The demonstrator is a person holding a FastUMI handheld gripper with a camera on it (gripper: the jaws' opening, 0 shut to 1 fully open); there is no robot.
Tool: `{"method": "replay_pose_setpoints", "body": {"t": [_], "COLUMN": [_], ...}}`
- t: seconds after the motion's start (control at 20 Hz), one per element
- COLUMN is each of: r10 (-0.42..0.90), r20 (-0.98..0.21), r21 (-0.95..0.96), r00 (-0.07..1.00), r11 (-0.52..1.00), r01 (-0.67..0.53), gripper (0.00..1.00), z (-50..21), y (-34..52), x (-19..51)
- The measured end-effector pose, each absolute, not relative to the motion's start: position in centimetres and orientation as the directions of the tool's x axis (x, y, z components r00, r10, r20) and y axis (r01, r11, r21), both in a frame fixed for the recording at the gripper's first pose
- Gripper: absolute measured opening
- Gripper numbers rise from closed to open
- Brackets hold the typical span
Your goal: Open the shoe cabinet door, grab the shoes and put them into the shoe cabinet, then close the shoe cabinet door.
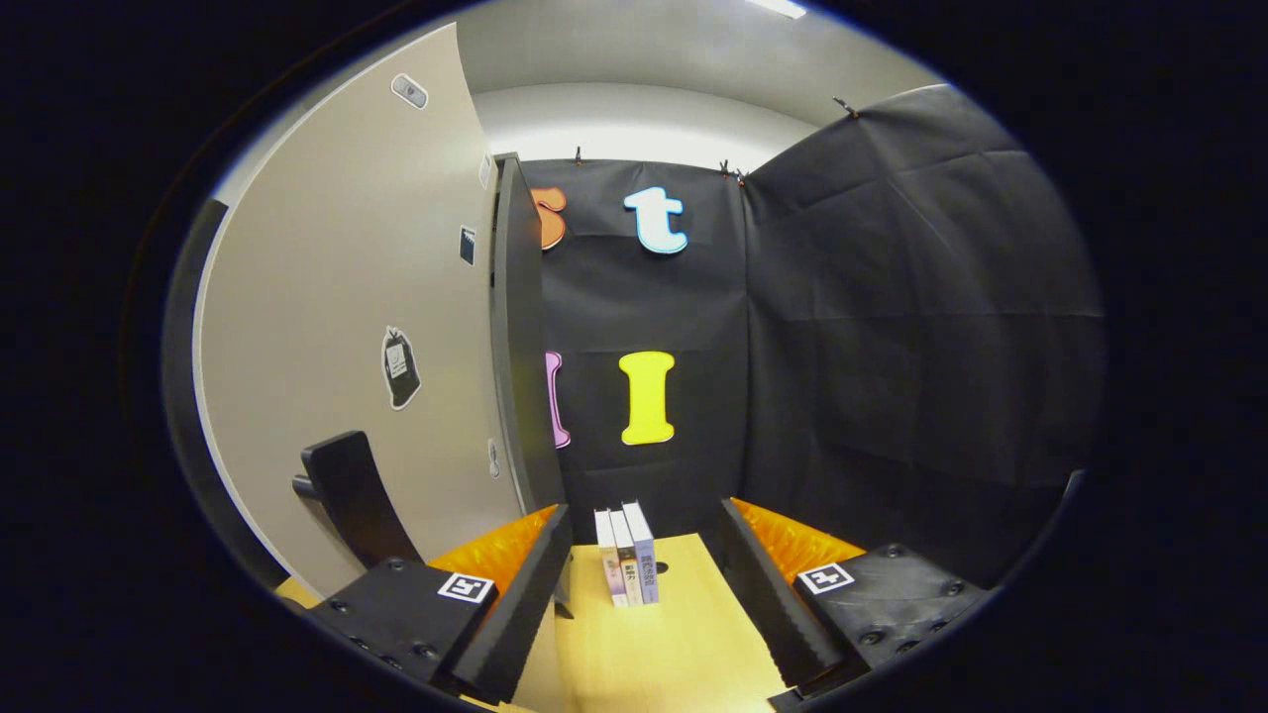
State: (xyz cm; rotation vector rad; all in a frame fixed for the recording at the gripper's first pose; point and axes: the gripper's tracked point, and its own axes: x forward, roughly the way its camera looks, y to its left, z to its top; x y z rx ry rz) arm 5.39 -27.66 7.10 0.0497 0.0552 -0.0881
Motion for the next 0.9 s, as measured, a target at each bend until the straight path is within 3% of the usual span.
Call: {"method": "replay_pose_setpoints", "body": {"t": [0.4,0.9], "r10": [-0.028,0.106], "r20": [-0.112,-0.103], "r21": [0.083,0.085], "r00": [0.993,0.989], "r11": [0.996,0.992], "r01": [0.037,-0.097], "gripper": [0.95,0.95], "z": [6.5,6.2], "y": [-24.0,-9.0], "x": [5.3,6.0]}}
